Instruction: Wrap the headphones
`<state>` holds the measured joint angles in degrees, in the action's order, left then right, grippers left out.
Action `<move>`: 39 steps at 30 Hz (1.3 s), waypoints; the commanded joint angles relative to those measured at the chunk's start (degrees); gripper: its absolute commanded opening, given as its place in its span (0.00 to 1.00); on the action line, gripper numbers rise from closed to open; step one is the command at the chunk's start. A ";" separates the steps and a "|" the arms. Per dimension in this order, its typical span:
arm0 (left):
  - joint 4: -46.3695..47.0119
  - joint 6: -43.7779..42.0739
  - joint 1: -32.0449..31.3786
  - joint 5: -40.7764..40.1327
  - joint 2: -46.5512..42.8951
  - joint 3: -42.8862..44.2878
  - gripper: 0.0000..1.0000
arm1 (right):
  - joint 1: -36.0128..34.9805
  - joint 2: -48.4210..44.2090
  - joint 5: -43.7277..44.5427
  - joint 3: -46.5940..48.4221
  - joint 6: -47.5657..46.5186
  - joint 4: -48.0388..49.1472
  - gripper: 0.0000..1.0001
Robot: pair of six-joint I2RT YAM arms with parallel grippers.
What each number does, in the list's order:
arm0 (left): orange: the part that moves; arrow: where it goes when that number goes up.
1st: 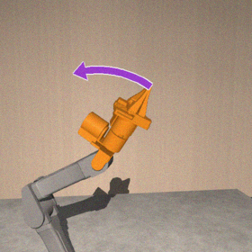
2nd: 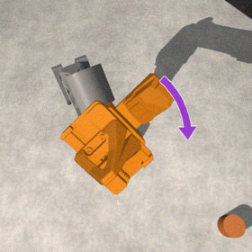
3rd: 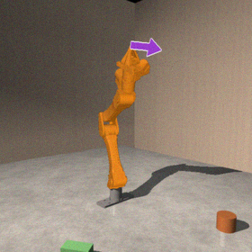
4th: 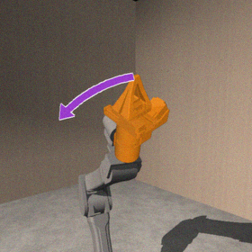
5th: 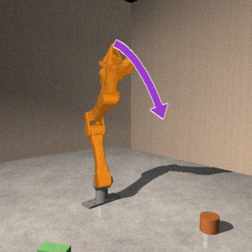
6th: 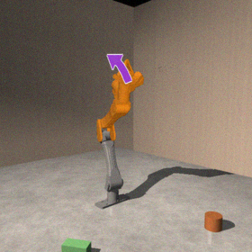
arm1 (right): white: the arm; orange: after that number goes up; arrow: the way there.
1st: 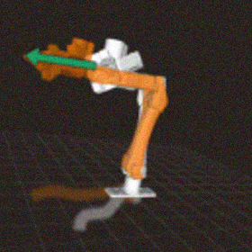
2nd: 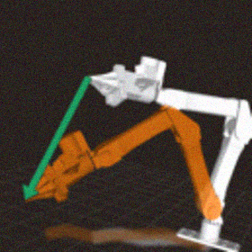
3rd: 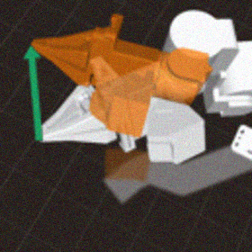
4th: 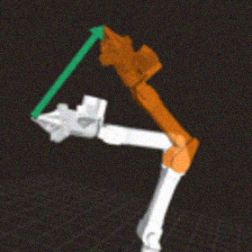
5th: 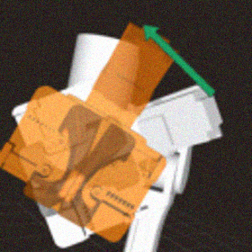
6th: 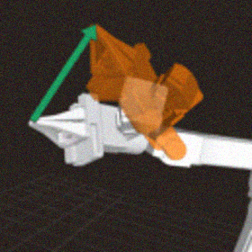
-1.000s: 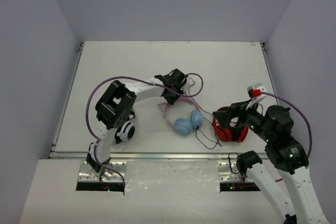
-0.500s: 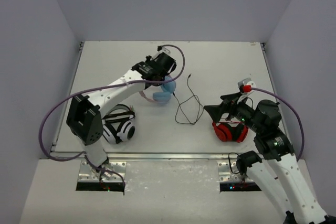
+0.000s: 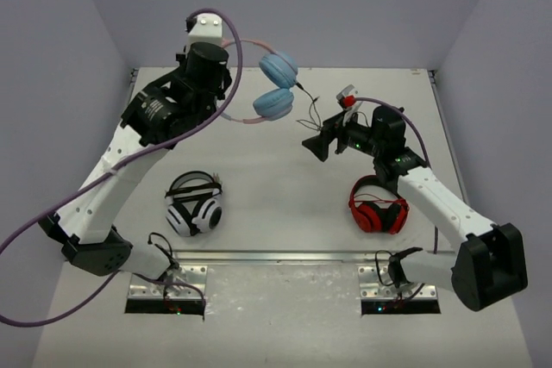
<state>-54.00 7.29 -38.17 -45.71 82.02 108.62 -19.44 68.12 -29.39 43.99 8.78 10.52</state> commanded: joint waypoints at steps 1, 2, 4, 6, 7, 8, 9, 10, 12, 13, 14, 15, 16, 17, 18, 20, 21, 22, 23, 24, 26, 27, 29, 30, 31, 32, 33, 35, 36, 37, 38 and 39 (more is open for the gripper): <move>0.39 2.99 0.12 0.36 -3.08 3.35 0.00 | -0.77 2.01 -0.06 3.04 -2.72 7.74 0.95; 0.38 3.34 0.12 0.97 -3.44 4.75 0.00 | -0.77 2.19 0.29 2.25 -1.23 11.67 0.90; 0.56 3.43 0.12 1.76 -4.41 6.16 0.00 | -0.77 2.89 -1.37 0.84 0.18 15.04 0.83; 0.82 3.61 0.12 2.03 -4.85 8.62 0.00 | -0.86 3.86 -3.39 1.45 2.38 17.68 0.79; 0.91 3.61 0.12 2.55 -4.94 9.59 0.00 | -0.77 4.30 -4.01 1.80 3.00 18.21 0.77; 0.91 3.61 0.12 2.73 -4.85 10.46 0.00 | -0.95 5.09 -4.53 2.24 4.05 19.43 0.72; 0.91 3.52 0.12 2.65 -4.85 12.13 0.00 | -1.04 5.36 -5.06 3.11 4.40 19.71 0.60; 1.35 3.43 0.12 2.21 -4.94 12.67 0.00 | -1.04 5.53 -5.33 3.56 5.10 19.71 0.53; 2.48 2.99 0.12 -0.77 -5.03 13.55 0.00 | -1.12 5.36 -7.61 4.61 5.29 19.27 0.38; 2.93 2.91 0.12 -1.91 -5.11 13.64 0.00 | -1.12 5.19 -8.22 4.53 5.20 19.36 0.28; 3.72 2.91 0.12 -2.88 -5.29 13.55 0.00 | -1.12 4.75 -8.40 3.66 5.37 19.88 0.21; 5.46 2.91 0.12 -3.76 -5.81 13.11 0.00 | -1.12 4.57 -8.75 3.04 5.64 20.67 0.18; 6.26 3.08 0.12 -3.86 -6.08 12.85 0.00 | -1.21 4.39 -9.28 2.43 6.07 21.81 0.18; 7.06 3.60 0.12 -3.77 -6.34 12.76 0.00 | -1.21 4.65 -10.07 2.42 6.34 22.25 0.18; 8.63 4.22 0.12 -4.20 -7.13 12.67 0.00 | -1.30 4.83 -11.29 2.25 7.12 22.87 0.19; 10.31 4.05 0.12 -3.08 -7.75 12.14 0.00 | -1.39 5.79 -12.27 2.16 11.07 26.99 0.56; 10.92 3.70 0.12 -2.63 -7.66 12.49 0.00 | -1.74 6.23 -12.36 2.33 12.22 28.48 0.66; 10.67 3.52 0.12 -2.28 -7.40 13.97 0.00 | -1.83 6.59 -11.75 2.85 12.58 28.93 0.74; 10.41 3.35 0.12 -2.10 -7.05 14.86 0.00 | -1.83 6.85 -10.18 4.60 12.32 28.07 0.76; 9.71 3.26 0.12 -2.01 -6.44 15.74 0.00 | -1.83 7.29 -6.16 5.31 11.10 26.67 0.76; 9.70 3.08 0.12 -2.80 -6.34 17.15 0.00 | -1.92 8.34 -4.63 8.29 9.08 24.47 0.75; 10.14 2.99 0.12 -3.32 -6.69 17.33 0.00 | -1.83 10.52 -4.28 9.87 6.89 20.54 0.74; 11.01 2.47 0.12 -3.59 -7.31 17.42 0.00 | -1.83 13.17 -4.36 12.70 6.52 18.31 0.71; 11.37 2.55 0.12 -3.77 -7.49 17.59 0.00 | -1.83 14.75 -4.71 12.70 6.08 18.30 0.68; 11.54 2.64 0.12 -4.12 -7.66 17.68 0.00 | -1.83 15.11 -4.98 11.31 5.99 18.65 0.66; 11.98 2.64 0.12 -5.43 -8.01 17.68 0.00 | -1.83 15.20 -4.80 10.17 6.08 19.09 0.66; 13.12 2.64 0.12 -6.57 -8.80 17.51 0.00 | -1.83 15.12 -4.19 8.76 6.60 20.31 0.68; 16.27 1.77 0.12 -7.98 -10.73 16.20 0.00 | -1.83 14.85 -1.05 4.45 7.22 20.76 0.68; 17.25 1.15 0.12 -8.25 -11.43 15.84 0.01 | -1.83 15.20 0.28 1.57 8.09 21.37 0.66; 17.96 0.80 0.12 -8.16 -11.79 15.84 0.00 | -1.83 15.55 0.64 0.15 8.62 22.08 0.63; 18.83 0.36 0.12 -8.42 -12.14 16.27 0.00 | -1.83 15.82 0.99 -0.74 9.15 22.43 0.53; 18.84 0.10 0.03 -8.43 -12.06 16.80 0.00 | -1.83 16.08 1.08 -1.44 9.76 22.00 0.45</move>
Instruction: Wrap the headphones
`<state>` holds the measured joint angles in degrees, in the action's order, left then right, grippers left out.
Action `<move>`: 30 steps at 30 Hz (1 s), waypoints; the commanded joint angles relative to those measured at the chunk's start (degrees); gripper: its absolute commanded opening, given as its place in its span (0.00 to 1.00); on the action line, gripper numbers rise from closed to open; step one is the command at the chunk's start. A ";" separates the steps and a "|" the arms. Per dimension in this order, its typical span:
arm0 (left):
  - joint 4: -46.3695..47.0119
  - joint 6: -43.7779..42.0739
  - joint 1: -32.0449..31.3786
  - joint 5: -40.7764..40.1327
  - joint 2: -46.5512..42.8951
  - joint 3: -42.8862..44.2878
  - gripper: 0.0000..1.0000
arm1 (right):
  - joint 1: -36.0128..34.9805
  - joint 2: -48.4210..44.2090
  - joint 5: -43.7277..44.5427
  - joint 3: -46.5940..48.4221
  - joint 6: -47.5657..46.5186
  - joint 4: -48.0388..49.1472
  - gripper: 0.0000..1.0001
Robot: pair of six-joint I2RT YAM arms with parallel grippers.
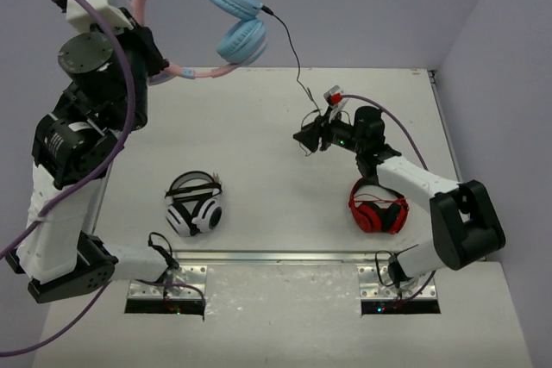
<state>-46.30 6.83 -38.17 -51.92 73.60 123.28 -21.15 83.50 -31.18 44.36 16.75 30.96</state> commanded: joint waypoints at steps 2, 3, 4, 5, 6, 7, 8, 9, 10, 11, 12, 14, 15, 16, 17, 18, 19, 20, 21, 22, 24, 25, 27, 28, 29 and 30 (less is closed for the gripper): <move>11.41 -0.59 0.03 -3.00 -2.86 3.10 0.00 | -0.12 0.00 2.70 -3.57 2.49 1.12 0.39; 11.76 -1.11 0.03 -3.62 -2.50 3.89 0.00 | -0.12 -0.44 2.70 -4.36 3.45 1.12 0.41; 12.11 -2.25 0.03 -4.23 -2.33 4.07 0.00 | -0.12 -1.49 2.79 -5.67 3.55 0.95 0.44; 12.38 -2.61 0.03 -4.33 -1.98 4.16 0.00 | -0.12 -2.20 3.31 -6.03 3.55 0.51 0.48; 12.29 -2.61 0.03 -3.98 -1.89 4.07 0.00 | -0.12 -3.08 5.67 -6.30 2.85 -1.93 0.52; 12.12 -2.52 0.03 -3.37 -1.97 3.63 0.00 | -0.12 -4.22 7.17 -6.39 1.98 -3.44 0.65; 11.42 -2.35 0.03 -2.58 -1.97 3.28 0.00 | -0.04 -7.27 8.58 -6.56 1.01 -4.49 0.66; 11.24 -2.35 0.03 -2.83 -2.06 2.84 0.00 | 0.05 -9.04 9.98 -6.74 -0.65 -6.25 0.66; 11.24 -2.61 0.03 -3.18 -2.15 1.36 0.00 | 0.49 -10.80 12.26 -6.48 -1.10 -7.48 0.67; 11.58 -2.96 0.03 -3.62 -2.58 0.47 0.00 | 1.88 -12.38 12.20 -5.87 -1.37 -8.89 0.64; 11.59 -3.05 0.03 -4.23 -2.76 -0.23 0.00 | 2.86 -15.36 11.32 -5.34 -1.72 -10.73 0.49; 12.20 -3.23 0.03 -4.15 -3.99 -2.60 0.00 | 5.57 -17.58 6.49 -4.90 -0.85 -10.05 0.01; 12.55 -3.05 0.03 -4.07 -4.43 -3.39 0.00 | 6.02 -18.20 5.18 -4.37 -0.24 -9.61 0.01; 12.90 -2.96 0.03 -4.07 -4.87 -4.18 0.00 | 6.20 -18.03 2.90 -3.50 -0.49 -10.39 0.01; 13.34 -3.05 0.03 -3.54 -5.39 -4.89 0.00 | 6.29 -17.76 2.27 -2.79 -0.67 -11.44 0.01; 13.17 -2.96 0.03 -2.67 -5.40 -4.81 0.00 | 6.38 -17.59 0.70 -2.26 -0.15 -11.88 0.07; 12.82 -2.88 0.03 -1.88 -5.31 -4.63 0.00 | 6.55 -18.37 -1.32 -2.52 0.73 -10.76 0.26; 11.77 -2.79 0.03 0.39 -4.88 -4.28 0.00 | 6.64 -19.07 -5.60 -3.04 3.00 -9.01 0.51; 11.15 -2.87 0.03 1.81 -4.61 -4.28 0.00 | 6.64 -19.86 -8.17 -3.40 3.63 -4.99 0.57; 10.71 -2.88 0.03 4.26 -4.09 -4.37 0.00 | 6.56 -20.57 -10.37 -2.62 4.16 -3.90 0.61; 8.69 -2.09 0.03 5.51 -3.29 -4.54 0.00 | 5.68 -19.96 -14.51 2.73 3.64 -6.78 0.67; 8.25 -2.00 0.03 7.08 -2.68 -4.80 0.00 | 5.24 -19.00 -15.05 4.49 2.59 -8.18 0.70; 6.84 -0.86 0.03 8.49 -2.15 -5.85 0.00 | 4.10 -18.03 -14.09 8.61 -0.84 -11.69 0.83; 6.49 -0.51 0.03 9.37 -2.15 -6.30 0.00 | 4.01 -16.98 -14.26 9.51 -1.37 -11.89 0.83; 6.40 0.02 0.03 9.82 -2.06 -6.74 0.01 | 4.01 -16.45 -14.35 10.13 -1.63 -11.98 0.84; 6.40 0.55 0.03 10.43 -1.97 -7.44 0.00 | 4.01 -15.75 -16.09 11.61 -1.64 -11.71 0.83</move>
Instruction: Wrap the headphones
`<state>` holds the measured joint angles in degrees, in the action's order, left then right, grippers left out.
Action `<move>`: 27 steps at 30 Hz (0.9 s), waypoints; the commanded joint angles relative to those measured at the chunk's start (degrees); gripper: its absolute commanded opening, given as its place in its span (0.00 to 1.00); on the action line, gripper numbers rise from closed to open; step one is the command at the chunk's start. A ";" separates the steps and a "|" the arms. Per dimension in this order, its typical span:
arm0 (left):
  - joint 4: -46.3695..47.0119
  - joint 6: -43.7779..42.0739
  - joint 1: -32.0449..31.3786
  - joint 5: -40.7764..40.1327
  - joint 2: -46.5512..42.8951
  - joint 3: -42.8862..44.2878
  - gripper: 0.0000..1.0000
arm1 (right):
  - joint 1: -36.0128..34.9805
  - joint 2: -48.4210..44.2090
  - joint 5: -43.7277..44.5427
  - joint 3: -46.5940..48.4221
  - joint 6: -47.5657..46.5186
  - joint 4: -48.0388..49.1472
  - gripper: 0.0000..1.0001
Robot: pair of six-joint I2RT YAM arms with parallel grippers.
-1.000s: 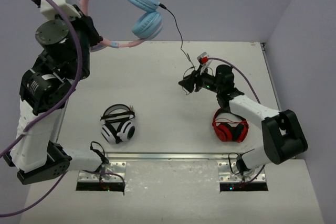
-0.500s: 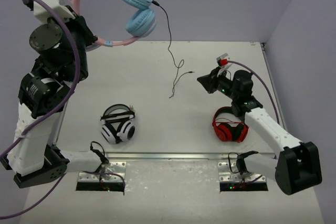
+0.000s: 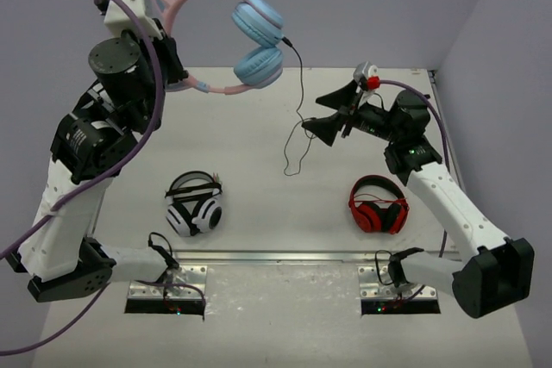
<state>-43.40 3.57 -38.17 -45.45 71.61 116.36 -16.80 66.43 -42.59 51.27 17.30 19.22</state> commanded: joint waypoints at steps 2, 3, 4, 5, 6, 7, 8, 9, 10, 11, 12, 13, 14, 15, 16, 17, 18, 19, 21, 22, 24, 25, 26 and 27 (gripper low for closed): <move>3.32 4.77 0.03 5.19 0.19 -0.69 0.00 | -1.04 3.69 -5.92 6.38 -2.10 -0.32 0.82; 3.32 5.39 0.03 5.81 0.37 -0.69 0.00 | -1.48 4.49 -7.23 7.70 -2.36 -0.76 0.81; 3.75 5.57 0.03 7.47 0.63 -0.69 0.00 | -2.70 5.28 -7.42 8.14 -2.71 -1.03 0.77; 3.93 5.74 0.03 8.44 0.81 -0.52 0.00 | -3.32 6.76 -7.16 8.50 -3.49 -1.38 0.73; 4.02 5.92 0.03 9.23 1.07 -0.25 0.00 | -3.76 7.39 -6.72 8.50 -3.50 -1.38 0.66; 3.93 6.01 0.03 10.02 1.68 0.79 0.00 | -3.86 8.00 -6.11 7.89 -3.07 -0.60 0.52; 3.76 6.01 0.03 10.21 1.95 1.32 0.00 | -3.86 8.53 -5.93 6.93 -1.67 0.54 0.47; 3.76 5.92 0.03 10.21 2.12 1.59 0.00 | -3.77 9.06 -5.75 4.66 -1.39 3.08 0.43; 4.19 5.74 0.03 9.51 2.21 1.68 0.00 | -3.86 9.24 -5.06 3.68 -1.22 4.14 0.39; 4.37 5.66 0.03 8.90 2.13 1.77 0.00 | -3.77 9.33 -4.96 2.80 -0.87 5.55 0.35; 4.46 5.48 0.03 8.28 2.04 1.77 0.01 | -3.77 9.59 -4.87 1.31 -0.78 6.08 0.33; 5.33 5.31 0.03 7.66 1.34 1.60 0.00 | -3.77 9.68 -4.18 0.51 -0.17 6.70 0.32; 5.60 4.96 0.03 7.48 1.07 1.25 0.00 | -3.77 9.85 -4.08 -0.11 -0.07 7.66 0.32; 6.04 4.86 0.03 7.05 0.64 1.42 0.00 | -3.77 9.85 -3.99 -1.33 -0.07 7.93 0.30; 6.22 4.86 0.03 6.61 0.46 1.33 0.00 | -3.68 9.77 -3.73 -1.95 -0.07 8.37 0.26; 6.39 4.52 0.03 6.17 0.20 0.98 0.00 | -3.68 9.68 -2.25 -2.48 -0.07 8.98 0.09; 6.66 4.25 0.03 5.73 -0.16 0.72 0.00 | -3.77 9.42 -1.10 -3.79 -0.07 9.34 0.03; 7.18 3.81 0.03 4.51 -0.33 0.37 0.00 | -3.51 8.72 -0.05 -4.41 -0.07 9.52 0.01; 9.36 1.89 0.03 1.27 -1.38 -2.70 0.00 | -3.16 7.40 6.17 -5.56 -0.60 8.03 0.01; 11.04 0.48 0.03 -0.76 -2.17 -5.06 0.00 | -3.15 5.31 9.33 -5.74 -2.34 6.54 0.01; 16.38 -6.44 0.03 -5.24 -6.11 -17.47 0.00 | -3.07 2.66 22.94 -5.91 -3.85 2.15 0.01; 23.72 -9.08 0.03 -7.87 -7.96 -22.70 0.00 | -3.07 -0.66 27.95 -6.17 -5.24 1.18 0.01; 27.10 -12.76 0.03 -7.98 -9.63 -27.62 0.00 | -3.07 -2.43 32.78 -6.79 -6.04 0.38 0.01; 30.36 -14.02 0.03 -7.20 -12.61 -32.20 0.00 | -3.07 -4.19 39.53 -6.88 -6.83 0.20 0.01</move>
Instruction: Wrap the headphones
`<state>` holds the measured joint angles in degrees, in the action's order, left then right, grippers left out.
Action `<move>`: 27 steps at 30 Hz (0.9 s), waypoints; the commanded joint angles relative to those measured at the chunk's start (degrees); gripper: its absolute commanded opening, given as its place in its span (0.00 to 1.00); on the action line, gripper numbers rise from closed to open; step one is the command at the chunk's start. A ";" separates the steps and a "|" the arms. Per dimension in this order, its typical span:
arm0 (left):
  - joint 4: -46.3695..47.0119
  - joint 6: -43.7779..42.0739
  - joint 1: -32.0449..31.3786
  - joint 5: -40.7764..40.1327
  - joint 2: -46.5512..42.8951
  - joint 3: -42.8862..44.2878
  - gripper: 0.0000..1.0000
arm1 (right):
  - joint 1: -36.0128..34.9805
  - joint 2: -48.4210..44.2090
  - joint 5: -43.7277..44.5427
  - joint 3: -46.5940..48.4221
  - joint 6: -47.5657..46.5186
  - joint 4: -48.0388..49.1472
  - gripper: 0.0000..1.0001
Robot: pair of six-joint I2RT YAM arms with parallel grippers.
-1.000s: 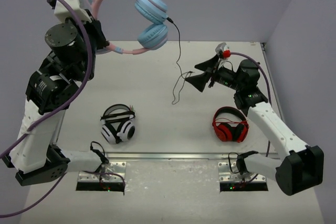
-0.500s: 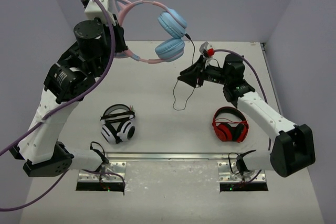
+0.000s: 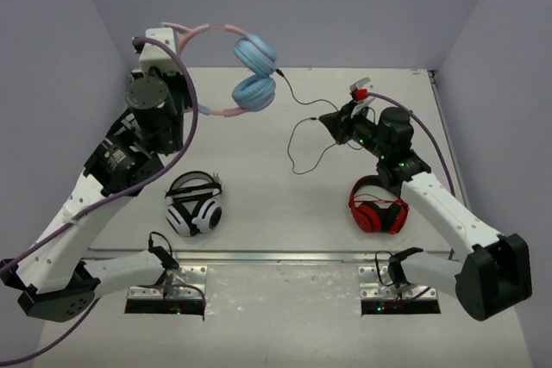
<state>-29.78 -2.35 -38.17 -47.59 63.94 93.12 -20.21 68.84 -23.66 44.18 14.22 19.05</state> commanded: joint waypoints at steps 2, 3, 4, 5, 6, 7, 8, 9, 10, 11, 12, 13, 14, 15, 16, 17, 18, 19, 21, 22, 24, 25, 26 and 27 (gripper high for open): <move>20.89 -9.94 0.03 -0.50 -6.63 -17.78 0.00 | 0.34 -10.37 22.60 2.03 -7.60 -1.11 0.01; 21.51 -10.74 0.12 3.00 -6.90 -19.45 0.00 | 0.34 -11.26 20.00 3.00 -8.93 -1.90 0.01; 21.34 -11.53 0.03 5.29 -6.55 -21.30 0.00 | 0.34 -11.88 18.92 4.32 -11.99 -2.95 0.01; 20.91 -13.45 0.03 7.67 -6.11 -21.84 0.00 | 0.34 -12.58 16.91 7.29 -12.89 -5.84 0.01; 18.99 -13.99 0.03 13.61 -5.07 -21.93 0.00 | 0.34 -12.68 11.41 8.97 -13.77 -7.78 0.01; 18.27 -14.87 0.03 16.89 -4.62 -22.45 0.00 | 0.26 -12.68 8.57 10.56 -16.56 -11.54 0.01; 17.92 -15.05 0.03 19.18 -4.36 -22.98 0.01 | 0.17 -12.59 5.41 13.10 -17.37 -13.32 0.01; 17.31 -14.88 -0.06 24.34 -3.83 -23.25 0.00 | 0.17 -12.41 2.07 14.08 -18.43 -14.73 0.01; 17.13 -14.79 -0.06 26.91 -3.48 -23.68 0.00 | -0.01 -12.24 -3.27 14.87 -19.05 -16.05 0.01; 16.69 -14.44 -0.15 29.29 -3.04 -24.04 0.00 | -0.01 -12.06 -5.32 16.71 -19.23 -18.67 0.01; 15.99 -14.18 -0.15 33.49 -1.82 -23.95 0.00 | -0.53 -11.19 -6.56 17.68 -19.40 -20.61 0.01; 13.89 -13.83 -0.23 37.19 0.28 -22.56 0.00 | -1.14 -10.57 -8.23 19.34 -19.32 -23.33 0.01; 13.87 -13.74 -0.32 37.22 1.35 -21.68 0.00 | -1.15 -10.57 -8.77 19.71 -19.23 -24.14 0.01; 12.04 -13.73 -0.41 40.27 2.58 -20.88 0.00 | -2.02 -10.31 -8.16 19.80 -18.79 -23.97 0.01; 11.24 -13.56 -0.50 41.95 3.46 -20.18 0.00 | -2.38 -10.30 -7.55 19.63 -17.83 -23.19 0.02; 10.80 -13.56 -0.50 43.88 4.43 -19.48 0.00 | -2.82 -10.30 -6.50 19.45 -17.91 -23.01 0.02; 10.01 -13.56 -0.50 48.08 5.74 -19.21 0.00 | -3.60 -10.22 -5.70 19.62 -17.65 -23.00 0.02; 9.57 -13.38 -0.59 50.82 6.45 -18.86 0.00 | -3.87 -9.52 -5.26 20.06 -17.91 -24.05 0.01; 7.91 -12.77 -0.67 52.95 8.74 -16.93 0.00 | -5.71 -8.20 -3.15 21.91 -18.43 -26.16 0.02; 7.63 -12.59 -0.67 52.87 9.44 -16.31 0.00 | -6.33 -7.67 -2.10 22.43 -18.61 -26.43 0.02; 6.93 -12.16 -0.76 52.17 10.94 -14.73 0.00 | -8.52 -6.53 2.99 23.40 -19.31 -26.78 0.02; 6.93 -11.89 -0.76 52.42 11.20 -14.46 0.00 | -9.23 -4.61 5.09 24.62 -19.58 -28.00 0.01; 6.75 -11.63 -0.85 52.69 11.47 -14.29 0.01 | -10.11 -3.37 8.07 25.59 -19.84 -28.88 0.01; 7.01 -11.19 -0.85 52.43 11.47 -14.11 0.00 | -11.77 -2.14 14.28 26.30 -20.54 -29.68 0.01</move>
<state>-26.30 -15.88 -38.61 1.10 76.79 74.67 -29.06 64.20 -21.91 66.17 -4.19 -9.54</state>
